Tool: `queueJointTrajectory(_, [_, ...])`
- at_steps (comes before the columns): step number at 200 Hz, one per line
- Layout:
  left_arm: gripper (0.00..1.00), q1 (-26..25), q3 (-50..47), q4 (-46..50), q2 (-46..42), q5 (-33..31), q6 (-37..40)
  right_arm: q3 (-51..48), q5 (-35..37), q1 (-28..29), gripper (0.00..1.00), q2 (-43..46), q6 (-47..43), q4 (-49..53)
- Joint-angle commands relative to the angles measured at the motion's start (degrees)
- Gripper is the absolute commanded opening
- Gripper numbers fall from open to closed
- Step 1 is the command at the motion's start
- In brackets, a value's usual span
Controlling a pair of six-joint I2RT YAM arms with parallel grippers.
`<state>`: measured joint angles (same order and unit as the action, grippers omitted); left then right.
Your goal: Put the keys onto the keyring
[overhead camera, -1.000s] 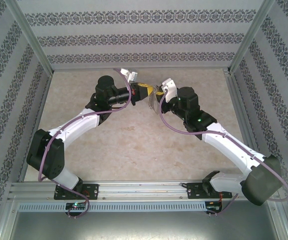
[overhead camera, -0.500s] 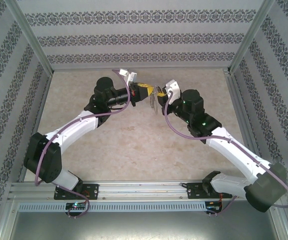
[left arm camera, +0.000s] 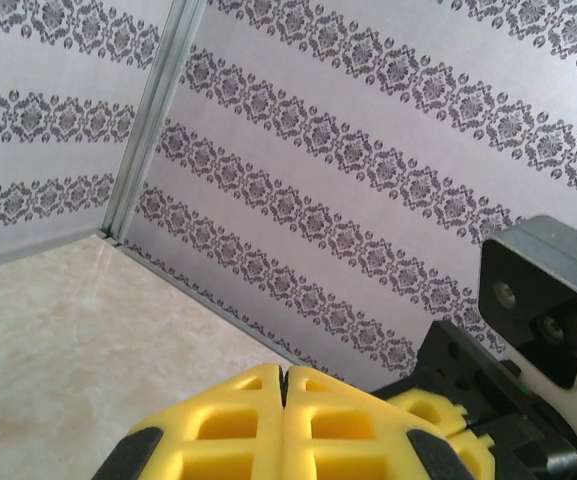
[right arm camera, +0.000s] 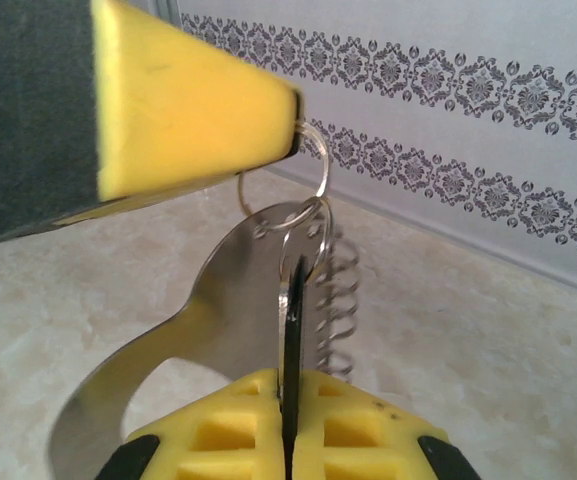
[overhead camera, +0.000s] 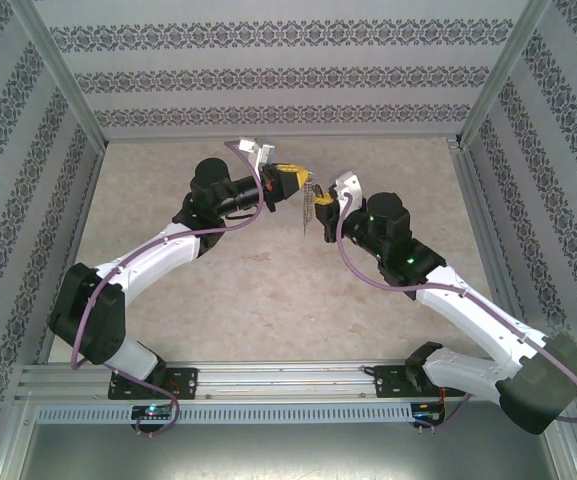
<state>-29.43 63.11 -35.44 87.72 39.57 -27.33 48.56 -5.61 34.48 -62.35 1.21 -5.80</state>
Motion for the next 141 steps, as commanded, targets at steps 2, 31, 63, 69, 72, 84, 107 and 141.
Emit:
queueJointTrajectory(2, [0.00,-0.7,-0.4,-6.3,0.4,-2.2,-0.8,-0.6,-0.5,1.3,0.00,0.4,0.4,-1.0])
queueJointTrajectory(31, [0.00,-0.8,-0.4,-6.7,0.0,-2.3,-0.5,-0.5,0.1,1.9,0.00,0.2,0.0,-1.0])
queueJointTrajectory(63, [0.00,-0.8,-0.4,-6.8,-0.4,-1.8,-0.2,-0.3,0.9,2.1,0.00,0.0,-0.3,-1.2])
queueJointTrajectory(69, [0.00,-0.9,-0.4,-6.9,-0.3,-1.8,-0.3,-0.2,1.0,2.1,0.00,0.0,-0.3,-1.3])
queueJointTrajectory(72, [0.00,-0.9,-0.4,-6.9,-0.3,-1.7,-0.2,-0.3,1.0,2.1,0.00,0.0,-0.3,-1.4])
queueJointTrajectory(84, [0.00,-1.0,-0.3,-6.7,-0.1,-1.5,-0.1,-0.1,1.0,2.2,0.00,0.1,-0.3,-1.5])
queueJointTrajectory(107, [0.00,-1.3,0.2,-5.9,0.2,-1.4,0.7,0.7,0.1,2.4,0.00,0.1,-0.2,-1.7])
queueJointTrajectory(141, [0.00,-2.2,0.6,-4.0,0.2,-2.3,2.9,2.7,-0.7,3.9,0.00,-1.7,-1.2,-1.9])
